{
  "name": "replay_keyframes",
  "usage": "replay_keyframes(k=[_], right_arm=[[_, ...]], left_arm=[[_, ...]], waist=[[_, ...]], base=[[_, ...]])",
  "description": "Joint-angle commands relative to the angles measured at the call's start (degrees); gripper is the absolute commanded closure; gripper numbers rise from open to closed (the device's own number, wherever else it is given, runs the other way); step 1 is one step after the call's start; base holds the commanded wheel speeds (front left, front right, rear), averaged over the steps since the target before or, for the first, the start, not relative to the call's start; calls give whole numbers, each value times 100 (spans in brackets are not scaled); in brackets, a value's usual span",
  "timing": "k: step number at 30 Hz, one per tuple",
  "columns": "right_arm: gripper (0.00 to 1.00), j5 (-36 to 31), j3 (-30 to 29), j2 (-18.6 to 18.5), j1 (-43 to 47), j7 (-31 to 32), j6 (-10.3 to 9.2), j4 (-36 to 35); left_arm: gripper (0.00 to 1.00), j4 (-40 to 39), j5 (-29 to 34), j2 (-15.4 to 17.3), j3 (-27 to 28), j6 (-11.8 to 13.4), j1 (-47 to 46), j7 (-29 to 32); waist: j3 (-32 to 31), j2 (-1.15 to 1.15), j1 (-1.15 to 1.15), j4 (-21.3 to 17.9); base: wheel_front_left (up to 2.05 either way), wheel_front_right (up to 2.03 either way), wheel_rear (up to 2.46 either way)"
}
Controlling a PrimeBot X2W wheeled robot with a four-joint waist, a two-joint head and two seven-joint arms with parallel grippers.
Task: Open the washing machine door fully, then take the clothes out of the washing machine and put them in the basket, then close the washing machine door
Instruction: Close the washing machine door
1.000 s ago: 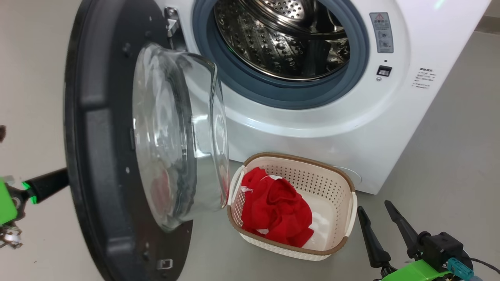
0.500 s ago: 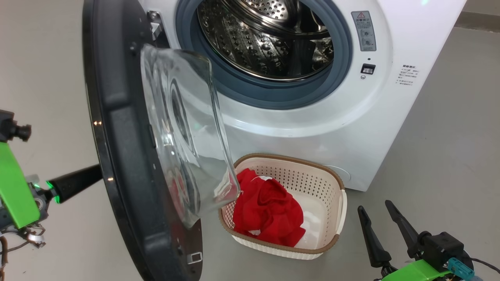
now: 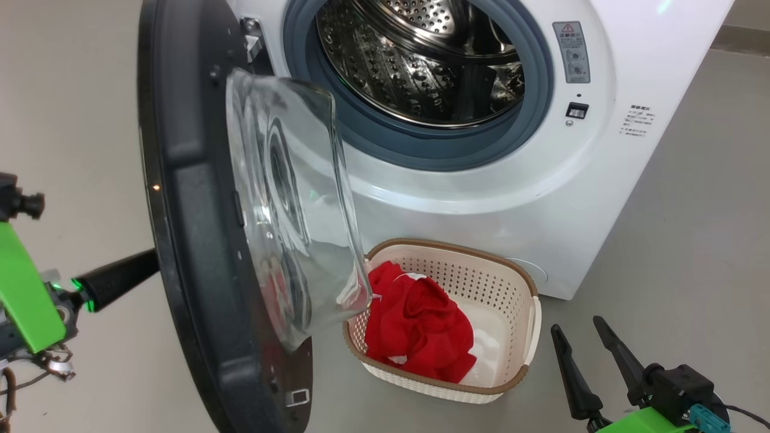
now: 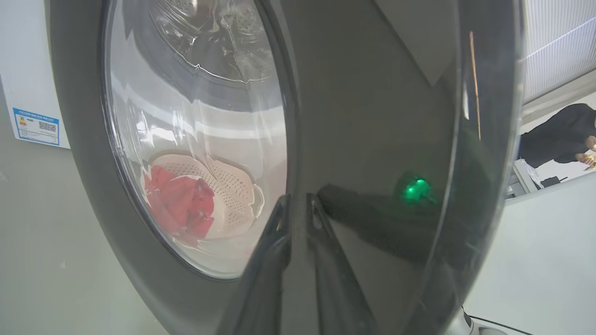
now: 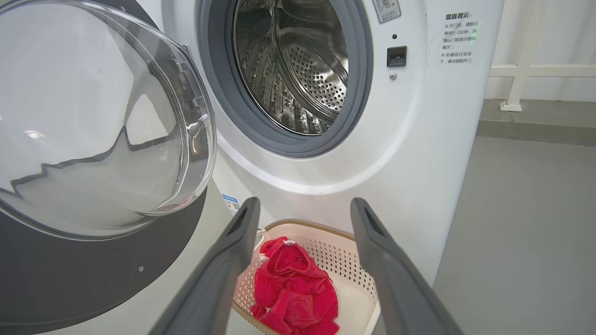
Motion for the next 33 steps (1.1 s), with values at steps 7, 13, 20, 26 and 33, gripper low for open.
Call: replay_keyframes(k=[7,13,20,26,33], right_arm=[[0,-58,124,-17,-62,-38,28,-142],[0,-64,118,-18,-29,-38,28,-140],[0,-57,133,-19,37,-38,28,-130],[0,-56,133,-21,49,-38,28,-121],[0,-48,155,-25,76,-38,28,-109]], left_arm=[[0,94,181,353,350,-40,158,-583],[0,258,326,404,357,-40,366,-1062],[0,481,542,488,279,-40,711,-1911],[0,777,681,542,174,-40,964,-2718],[0,1105,756,527,-53,-40,1262,-3577]], waist=[[-13,0,0,54],[-40,0,0,95],[-104,0,0,145],[-124,0,0,192],[-171,0,0,224]], base=[[0,0,0],[0,0,0],[0,0,0],[0,0,0],[0,0,0]])
